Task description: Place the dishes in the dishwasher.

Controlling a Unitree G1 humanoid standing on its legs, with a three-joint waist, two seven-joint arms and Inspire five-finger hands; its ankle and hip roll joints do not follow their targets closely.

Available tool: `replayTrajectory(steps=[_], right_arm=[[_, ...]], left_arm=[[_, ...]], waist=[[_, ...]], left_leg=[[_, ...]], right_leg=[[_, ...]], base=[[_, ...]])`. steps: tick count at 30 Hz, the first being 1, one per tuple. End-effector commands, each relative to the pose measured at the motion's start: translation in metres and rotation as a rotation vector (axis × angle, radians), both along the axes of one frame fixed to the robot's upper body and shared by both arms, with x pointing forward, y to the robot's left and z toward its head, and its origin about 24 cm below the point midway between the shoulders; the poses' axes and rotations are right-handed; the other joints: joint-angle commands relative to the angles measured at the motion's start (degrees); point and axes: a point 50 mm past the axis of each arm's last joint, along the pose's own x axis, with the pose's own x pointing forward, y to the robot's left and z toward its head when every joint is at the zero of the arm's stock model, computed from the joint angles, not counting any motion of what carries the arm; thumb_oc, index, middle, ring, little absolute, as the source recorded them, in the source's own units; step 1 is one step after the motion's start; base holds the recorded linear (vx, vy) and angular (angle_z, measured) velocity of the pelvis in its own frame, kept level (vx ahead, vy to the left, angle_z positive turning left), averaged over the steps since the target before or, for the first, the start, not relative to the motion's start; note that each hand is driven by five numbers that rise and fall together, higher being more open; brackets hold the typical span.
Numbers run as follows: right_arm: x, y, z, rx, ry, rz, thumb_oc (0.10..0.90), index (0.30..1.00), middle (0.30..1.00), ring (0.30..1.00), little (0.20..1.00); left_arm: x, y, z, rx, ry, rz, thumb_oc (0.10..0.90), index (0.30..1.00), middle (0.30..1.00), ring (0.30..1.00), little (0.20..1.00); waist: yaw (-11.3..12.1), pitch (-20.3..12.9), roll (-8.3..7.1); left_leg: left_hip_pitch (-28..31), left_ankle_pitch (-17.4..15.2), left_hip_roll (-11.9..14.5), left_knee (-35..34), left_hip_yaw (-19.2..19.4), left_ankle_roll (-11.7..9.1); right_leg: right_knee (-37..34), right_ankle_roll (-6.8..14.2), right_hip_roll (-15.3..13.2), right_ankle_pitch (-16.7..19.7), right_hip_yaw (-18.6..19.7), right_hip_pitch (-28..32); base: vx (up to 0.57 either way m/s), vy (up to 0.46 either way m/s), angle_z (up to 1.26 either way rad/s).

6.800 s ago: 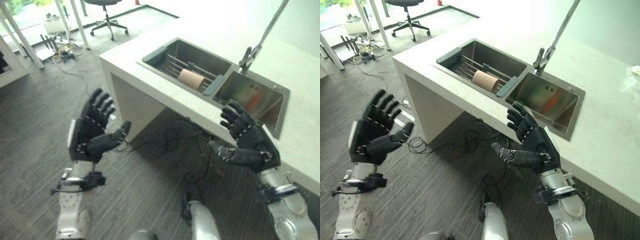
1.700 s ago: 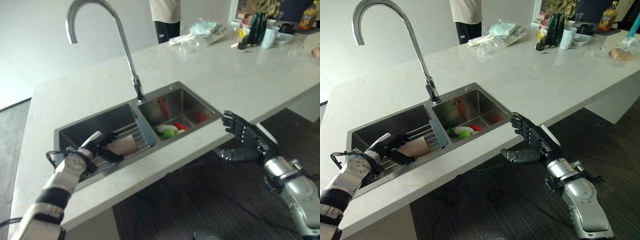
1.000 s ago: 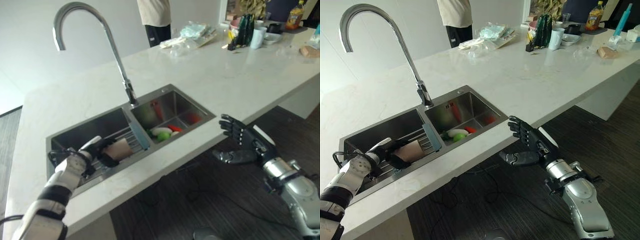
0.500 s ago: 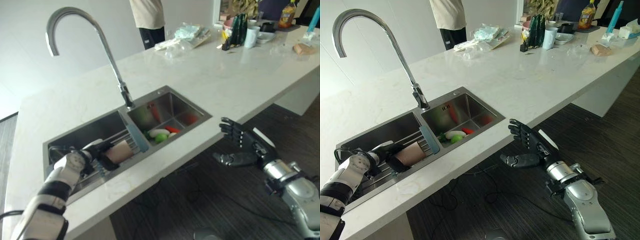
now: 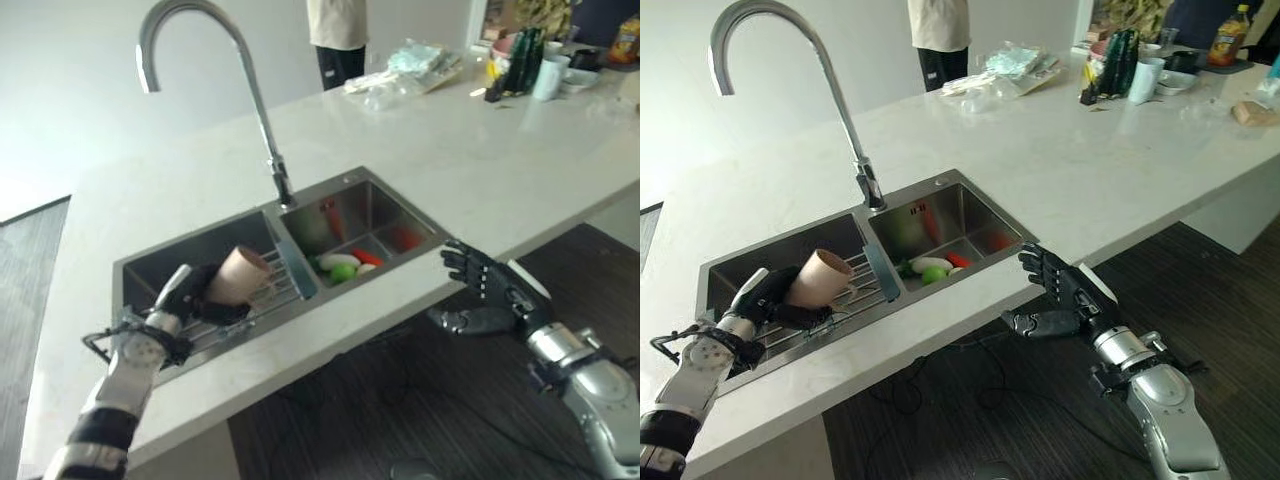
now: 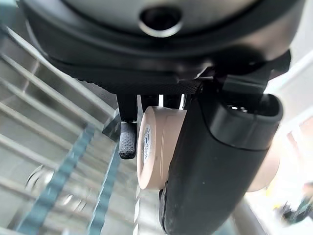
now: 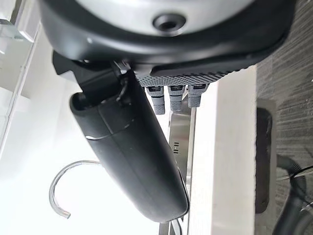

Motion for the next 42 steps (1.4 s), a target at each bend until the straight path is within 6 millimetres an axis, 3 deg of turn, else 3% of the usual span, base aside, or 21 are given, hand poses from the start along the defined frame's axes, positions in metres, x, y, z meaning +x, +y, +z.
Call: replayTrajectory(steps=[1,6,8,12,14,15,19,20,22,24,25,27,28,29,32,35,38,39,41,42], right_arm=[[-0.003,0.006,0.051,0.013,-0.339,-0.019,0.800,0.900,0.900,0.900,0.900],[-0.015,0.004,0.071,0.123,-0.565,-0.166,0.800,0.900,0.900,0.900,0.900],[-0.017,0.005,0.073,0.135,-0.584,-0.172,0.800,0.900,0.900,0.900,0.900],[-0.031,0.011,0.084,0.175,-0.679,-0.160,0.800,0.900,0.900,0.900,0.900],[-0.033,0.012,0.087,0.185,-0.683,-0.130,0.800,0.900,0.900,0.900,0.900],[-0.033,0.016,0.092,0.200,-0.686,-0.080,0.800,0.900,0.900,0.900,0.900],[-0.031,0.024,0.095,0.181,-0.700,-0.049,0.800,0.900,0.900,0.900,0.900],[-0.026,0.025,0.097,0.149,-0.727,-0.078,0.800,0.900,0.900,0.900,0.900],[-0.024,0.017,0.099,0.151,-0.751,-0.112,0.800,0.900,0.900,0.900,0.900],[-0.025,0.009,0.101,0.161,-0.777,-0.138,0.800,0.900,0.900,0.900,0.900],[-0.026,0.006,0.103,0.169,-0.787,-0.150,0.800,0.900,0.900,0.900,0.900],[-0.026,0.003,0.103,0.155,-0.809,-0.180,0.800,0.900,0.900,0.900,0.900],[-0.026,0.002,0.104,0.142,-0.817,-0.209,0.800,0.900,0.900,0.900,0.900],[-0.026,0.001,0.102,0.147,-0.813,-0.221,0.800,0.900,0.900,0.900,0.900],[-0.026,0.000,0.098,0.176,-0.802,-0.243,0.800,0.900,0.900,0.900,0.900],[-0.027,0.003,0.091,0.213,-0.791,-0.243,0.800,0.900,0.900,0.900,0.900],[-0.028,0.010,0.082,0.234,-0.773,-0.221,0.800,0.900,0.900,0.900,0.900],[-0.028,0.016,0.078,0.252,-0.754,-0.209,0.800,0.900,0.900,0.900,0.900],[-0.027,0.019,0.077,0.265,-0.744,-0.196,0.800,0.900,0.900,0.900,0.900],[-0.027,0.020,0.077,0.266,-0.741,-0.192,0.800,0.900,0.900,0.900,0.900]], left_arm=[[0.004,0.008,0.106,-0.072,-0.601,0.079,0.400,0.300,0.300,0.300,0.300],[-0.045,-0.005,0.126,-0.080,-0.884,0.080,0.400,0.300,0.300,0.300,0.300],[-0.050,-0.005,0.126,-0.086,-0.898,0.085,0.400,0.300,0.300,0.300,0.300],[-0.089,-0.014,0.128,-0.149,-1.030,0.116,0.400,0.300,0.300,0.300,0.300],[-0.097,-0.016,0.126,-0.170,-1.040,0.132,0.400,0.300,0.300,0.300,0.300],[-0.104,-0.018,0.122,-0.177,-1.038,0.155,0.400,0.300,0.300,0.300,0.300],[-0.109,-0.022,0.124,-0.193,-1.043,0.125,0.400,0.300,0.300,0.300,0.300],[-0.107,-0.023,0.127,-0.221,-1.056,0.086,0.400,0.300,0.300,0.300,0.300],[-0.103,-0.024,0.128,-0.266,-1.053,0.038,0.400,0.300,0.300,0.300,0.300],[-0.096,-0.026,0.130,-0.287,-1.050,-0.003,0.400,0.300,0.300,0.300,0.300],[-0.094,-0.028,0.132,-0.298,-1.054,-0.024,0.400,0.300,0.300,0.300,0.300],[-0.088,-0.032,0.137,-0.339,-1.075,-0.077,0.400,0.300,0.300,0.300,0.300],[-0.083,-0.036,0.137,-0.372,-1.085,-0.123,0.400,0.300,0.300,0.300,0.300],[-0.081,-0.039,0.136,-0.380,-1.084,-0.144,0.400,0.300,0.300,0.300,0.300],[-0.082,-0.044,0.135,-0.374,-1.080,-0.184,0.400,0.300,0.300,0.300,0.300],[-0.085,-0.044,0.134,-0.373,-1.073,-0.189,0.400,0.300,0.300,0.300,0.300],[-0.087,-0.041,0.133,-0.373,-1.072,-0.168,0.400,0.300,0.300,0.300,0.300],[-0.088,-0.042,0.134,-0.367,-1.067,-0.160,0.400,0.300,0.300,0.300,0.300],[-0.085,-0.045,0.136,-0.358,-1.056,-0.164,0.400,0.300,0.300,0.300,0.300],[-0.083,-0.047,0.137,-0.355,-1.054,-0.169,0.400,0.300,0.300,0.300,0.300]], waist=[[1.70,-2.77,-2.06],[5.28,-2.32,-2.86],[5.40,-2.29,-2.87],[9.24,-1.66,-3.74],[10.61,-1.46,-3.93],[13.12,-0.62,-3.71],[16.52,1.96,-2.75],[16.47,2.89,-2.73],[15.16,3.17,-4.09],[14.04,3.28,-5.62],[13.46,3.02,-5.81],[11.68,2.78,-5.67],[10.03,2.32,-5.60],[9.98,2.23,-5.48],[10.70,2.25,-5.19],[11.92,2.04,-4.74],[13.39,2.21,-4.79],[14.46,2.25,-4.95],[14.56,2.34,-4.88],[13.91,2.49,-4.76]], left_leg=[[-1.26,-9.69,0.39,8.26,-3.79,0.02],[-1.95,-9.10,0.43,8.26,-6.28,-0.26],[-1.99,-9.00,0.48,8.26,-6.50,-0.36],[-2.91,-8.24,0.55,8.26,-9.75,-1.22],[-3.18,-7.58,0.83,8.26,-10.56,-2.04],[-4.41,-5.41,1.46,8.26,-11.62,-3.66],[-11.20,0.13,4.93,8.26,-11.19,-6.09],[-10.35,0.83,6.05,8.26,-6.33,-5.83],[-5.60,-0.78,5.62,8.26,0.89,-4.11],[-1.26,-2.09,4.10,8.26,6.26,-2.89],[1.05,-4.31,3.67,8.26,6.59,-3.23],[5.54,-4.37,5.54,8.26,12.43,-3.86],[8.57,-2.70,9.34,8.26,16.89,-5.45],[8.62,-2.80,9.94,8.26,17.45,-5.83],[7.79,-7.34,9.74,8.26,15.13,-5.16],[4.92,-8.33,8.24,8.26,12.17,-5.26],[3.17,-9.31,5.87,8.26,9.77,-4.37],[1.83,-9.99,3.74,8.26,7.69,-3.26],[1.00,-10.04,2.62,8.26,5.66,-2.35],[0.47,-10.07,2.19,8.26,3.72,-1.98]], right_leg=[[-3.62,4.89,-1.83,0.49,-2.69,1.87],[-3.62,3.90,-2.41,-0.41,-5.39,3.05],[-3.62,3.78,-2.45,-0.52,-5.72,3.21],[-3.62,2.85,-2.55,-1.46,-8.37,3.82],[-3.62,2.56,-2.65,-1.60,-9.73,3.90],[-3.62,2.11,-3.06,-1.71,-12.07,4.28],[-3.62,2.17,-3.54,-2.28,-14.69,5.26],[-3.62,2.27,-4.89,-1.93,-18.53,5.40],[-3.62,2.47,-7.48,-0.92,-22.89,5.43],[-3.62,2.99,-10.25,0.93,-26.51,5.34],[-3.62,3.80,-10.84,0.72,-27.03,5.80],[-3.62,4.09,-12.93,2.78,-31.63,5.50],[-3.62,3.79,-13.98,4.11,-35.50,5.63],[-3.62,3.92,-14.45,4.78,-36.70,5.86],[-3.62,5.82,-17.70,8.49,-39.34,5.02],[-3.62,8.47,-21.08,12.09,-41.47,4.72],[-3.62,9.69,-23.93,15.14,-42.91,4.58],[-3.62,10.31,-25.26,16.60,-43.12,4.93],[-3.62,10.04,-24.38,16.27,-40.88,4.94],[-3.62,9.48,-22.61,14.85,-37.53,4.10]], base=[[0.02,-0.063,0.32],[0.02,-0.092,0.41],[0.00,-0.072,0.32],[-0.02,-0.167,0.44],[-0.02,-0.192,0.42],[-0.02,-0.169,0.45],[-0.14,-0.074,0.62],[-0.29,-0.087,1.81],[-0.28,-0.046,1.91],[-0.25,0.000,1.89],[-0.32,0.074,1.99],[-0.37,0.193,2.29],[-0.36,0.270,2.94],[-0.29,0.288,2.88],[-0.14,0.294,1.49],[-0.10,0.347,0.76],[-0.01,0.339,0.57],[0.01,0.444,0.40],[0.03,0.324,0.48],[-0.01,0.083,0.67]])
